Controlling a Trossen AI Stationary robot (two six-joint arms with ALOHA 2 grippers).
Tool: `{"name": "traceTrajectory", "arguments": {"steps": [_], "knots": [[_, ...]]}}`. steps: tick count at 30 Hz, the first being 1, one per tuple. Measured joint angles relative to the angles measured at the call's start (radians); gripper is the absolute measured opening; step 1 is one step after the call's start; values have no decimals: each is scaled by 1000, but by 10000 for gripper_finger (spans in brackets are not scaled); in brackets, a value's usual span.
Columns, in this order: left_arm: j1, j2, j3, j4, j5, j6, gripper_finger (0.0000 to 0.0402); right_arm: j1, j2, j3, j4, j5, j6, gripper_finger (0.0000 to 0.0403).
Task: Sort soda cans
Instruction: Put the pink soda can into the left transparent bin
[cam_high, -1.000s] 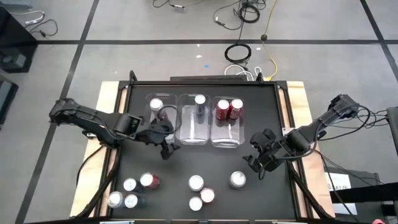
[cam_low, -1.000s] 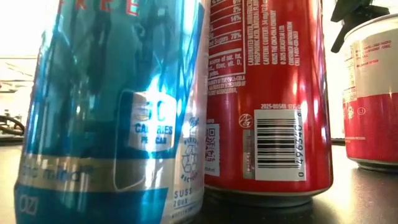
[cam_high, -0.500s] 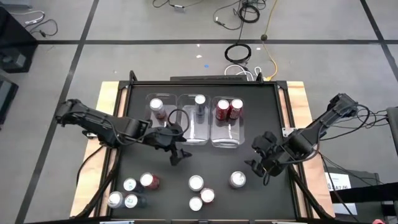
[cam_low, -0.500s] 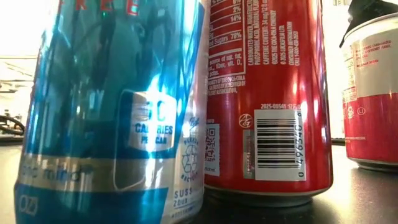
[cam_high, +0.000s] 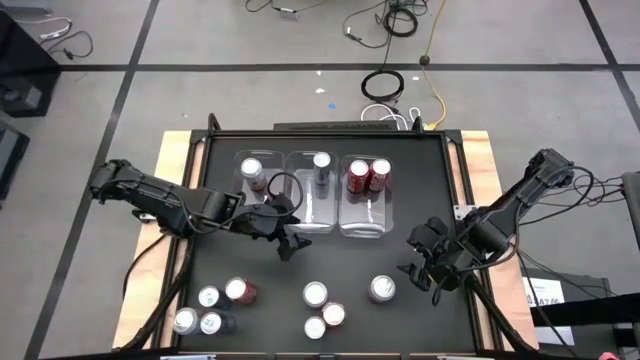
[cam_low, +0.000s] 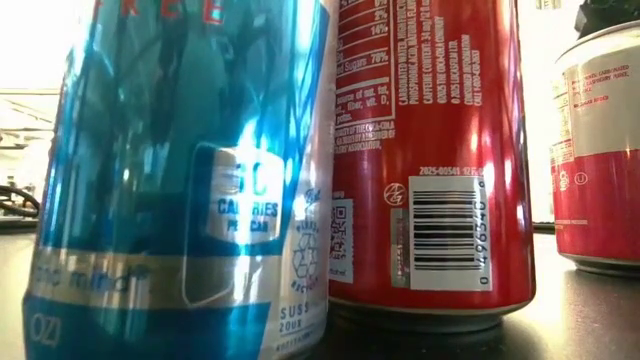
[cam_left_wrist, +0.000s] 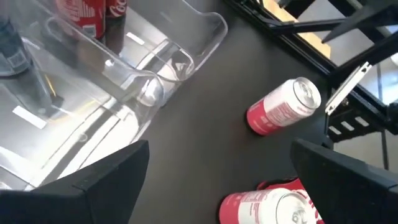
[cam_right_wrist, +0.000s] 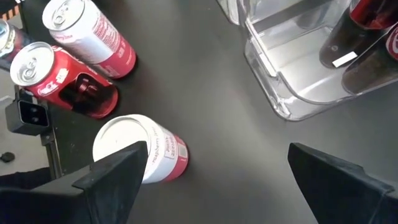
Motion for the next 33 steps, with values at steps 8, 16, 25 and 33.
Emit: {"name": "traceTrajectory", "arguments": {"steps": [8,16,25,33], "knots": [[6,0,0,-13,0,-39,400,9,0,0,1,-3,23,382],[9,0,0,-2,-3,-38,400,8,0,0,0,-5,23,382],[8,0,0,111,20,-38,400,8,0,0,-1,-5,23,382],[11,0,0,165,19,-39,400,8,0,0,-1,-5,23,382]]}}
